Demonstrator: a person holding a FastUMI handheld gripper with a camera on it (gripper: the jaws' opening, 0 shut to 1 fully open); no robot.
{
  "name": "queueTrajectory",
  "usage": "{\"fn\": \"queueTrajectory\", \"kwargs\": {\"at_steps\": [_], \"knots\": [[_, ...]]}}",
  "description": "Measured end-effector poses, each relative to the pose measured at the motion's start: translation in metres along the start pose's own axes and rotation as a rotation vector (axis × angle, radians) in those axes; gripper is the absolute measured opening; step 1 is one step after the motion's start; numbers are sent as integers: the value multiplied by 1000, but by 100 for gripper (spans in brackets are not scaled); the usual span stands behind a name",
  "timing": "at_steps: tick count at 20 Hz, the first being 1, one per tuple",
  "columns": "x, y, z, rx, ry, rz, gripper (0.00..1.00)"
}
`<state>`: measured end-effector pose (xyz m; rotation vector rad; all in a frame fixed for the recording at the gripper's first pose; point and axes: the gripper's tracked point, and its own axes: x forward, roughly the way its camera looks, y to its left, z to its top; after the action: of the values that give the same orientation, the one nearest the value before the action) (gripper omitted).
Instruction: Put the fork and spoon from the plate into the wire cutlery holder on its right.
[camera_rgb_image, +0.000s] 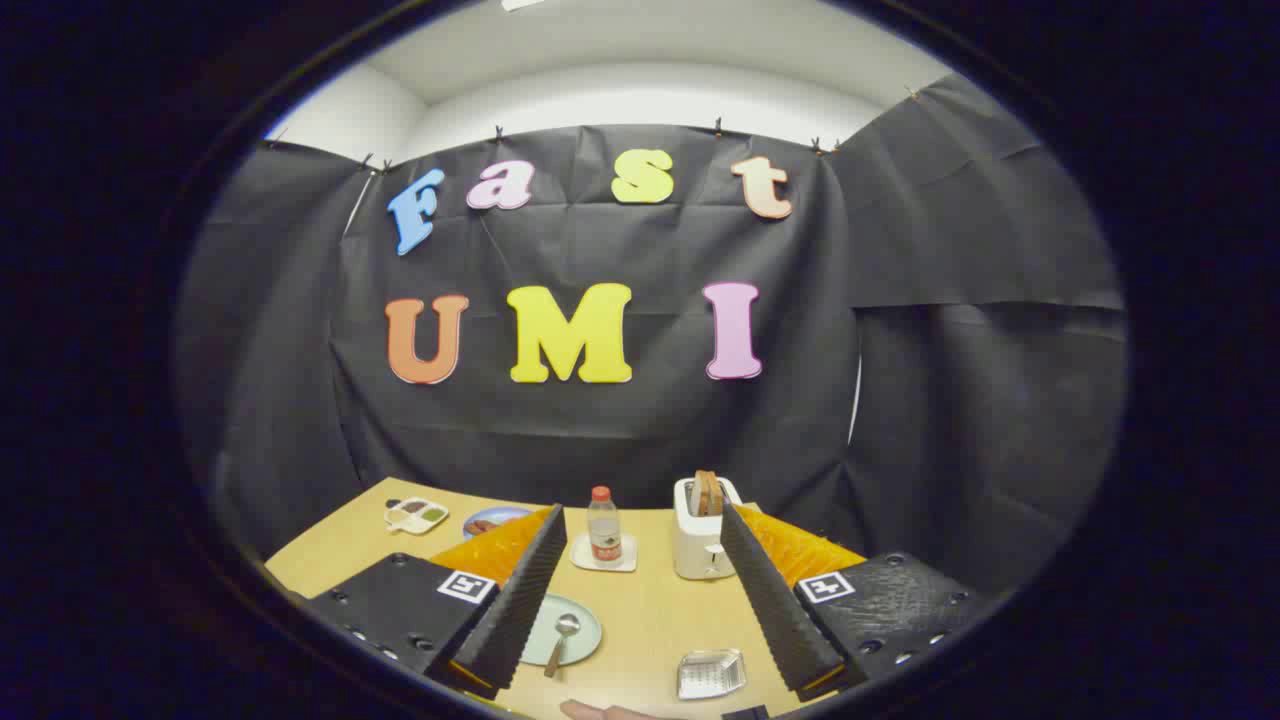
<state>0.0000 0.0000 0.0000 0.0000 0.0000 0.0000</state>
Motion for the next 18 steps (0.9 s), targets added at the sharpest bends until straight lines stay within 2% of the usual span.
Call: {"fn": "queueTrajectory", "kwargs": {"at_steps": [11, 14, 18], "knots": [[24, 9, -22, -16, 48, 15, 94], [38, 21, -40, -38, 78, 27, 94], [64, 42, -91, -49, 172, 44, 95]]}}
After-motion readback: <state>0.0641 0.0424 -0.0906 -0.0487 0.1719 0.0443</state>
